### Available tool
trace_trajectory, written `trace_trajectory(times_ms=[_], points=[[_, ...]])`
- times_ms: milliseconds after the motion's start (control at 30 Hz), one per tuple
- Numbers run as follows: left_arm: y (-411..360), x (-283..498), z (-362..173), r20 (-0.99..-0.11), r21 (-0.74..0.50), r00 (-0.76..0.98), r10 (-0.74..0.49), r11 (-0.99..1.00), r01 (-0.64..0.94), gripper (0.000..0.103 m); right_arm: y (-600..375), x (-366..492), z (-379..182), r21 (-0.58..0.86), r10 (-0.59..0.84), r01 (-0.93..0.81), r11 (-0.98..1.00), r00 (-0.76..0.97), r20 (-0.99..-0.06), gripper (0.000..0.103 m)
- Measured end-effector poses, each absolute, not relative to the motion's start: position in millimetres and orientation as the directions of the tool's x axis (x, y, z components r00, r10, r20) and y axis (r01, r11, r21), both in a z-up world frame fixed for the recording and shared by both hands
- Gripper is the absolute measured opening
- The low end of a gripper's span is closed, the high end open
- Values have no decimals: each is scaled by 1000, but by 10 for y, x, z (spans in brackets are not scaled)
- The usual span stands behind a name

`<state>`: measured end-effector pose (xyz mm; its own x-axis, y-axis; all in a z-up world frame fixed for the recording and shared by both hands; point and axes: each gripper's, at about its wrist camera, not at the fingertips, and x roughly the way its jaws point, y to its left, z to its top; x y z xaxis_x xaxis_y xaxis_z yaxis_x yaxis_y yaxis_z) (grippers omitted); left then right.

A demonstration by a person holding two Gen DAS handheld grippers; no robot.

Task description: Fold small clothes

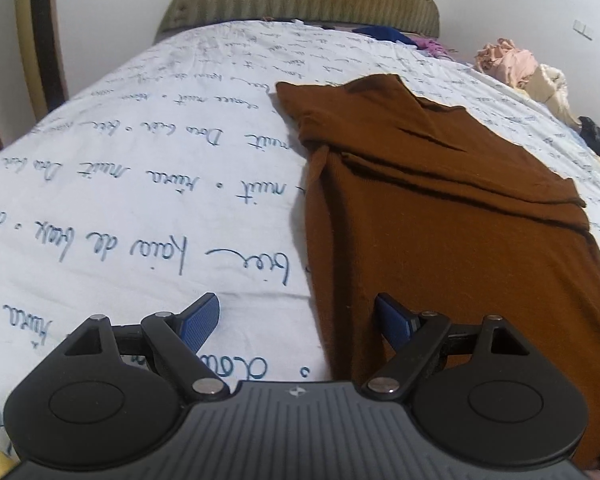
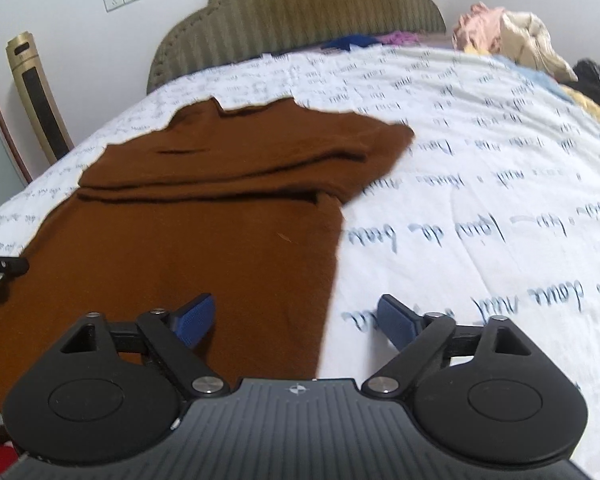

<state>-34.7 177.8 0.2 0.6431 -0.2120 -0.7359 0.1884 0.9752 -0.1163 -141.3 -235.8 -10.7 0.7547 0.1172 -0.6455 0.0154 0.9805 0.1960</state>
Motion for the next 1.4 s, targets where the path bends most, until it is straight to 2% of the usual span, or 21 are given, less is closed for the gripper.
trace_trajectory(times_ms=[133,200,233,300,333,367,400,567,933,1233,1400], points=[[1711,-306,-69,-742,-115,635,-217,973,198,85,-2285,-1438,-167,187,153,-36,982,728,-668,74],[1654,-288,-70,-738,-109,640,-212,974,197,84,-2190,-1440,-162,173,171,-72,982,726,-666,56],[1631,-284,-64,-736,-111,642,-215,974,200,82,-2160,-1432,-157,180,183,-83,980,726,-663,51],[1571,-264,-51,-737,-112,634,-232,968,224,48,-2150,-1399,-144,209,212,-95,973,725,-655,33],[1544,-252,-34,-742,-112,626,-241,965,239,41,-2157,-1387,-139,224,221,-95,970,727,-650,28],[1524,-249,-14,-743,-116,621,-251,961,249,25,-2174,-1377,-133,247,235,-93,965,729,-643,21],[1512,-245,8,-744,-126,615,-262,959,255,13,-2200,-1371,-128,275,252,-91,957,730,-635,18],[1453,-272,99,-736,-113,627,-255,959,258,10,-2316,-1395,-64,346,280,-75,935,754,-594,16],[1341,-224,459,-665,-86,708,-238,966,244,10,-2322,-1249,214,312,242,-83,946,823,-515,15],[1218,105,447,-674,-34,723,-150,984,172,10,-2328,-944,269,225,125,-12,974,861,-493,15],[1162,259,324,-696,-11,708,-118,988,154,10,-2365,-788,164,229,87,35,973,861,-502,15]])
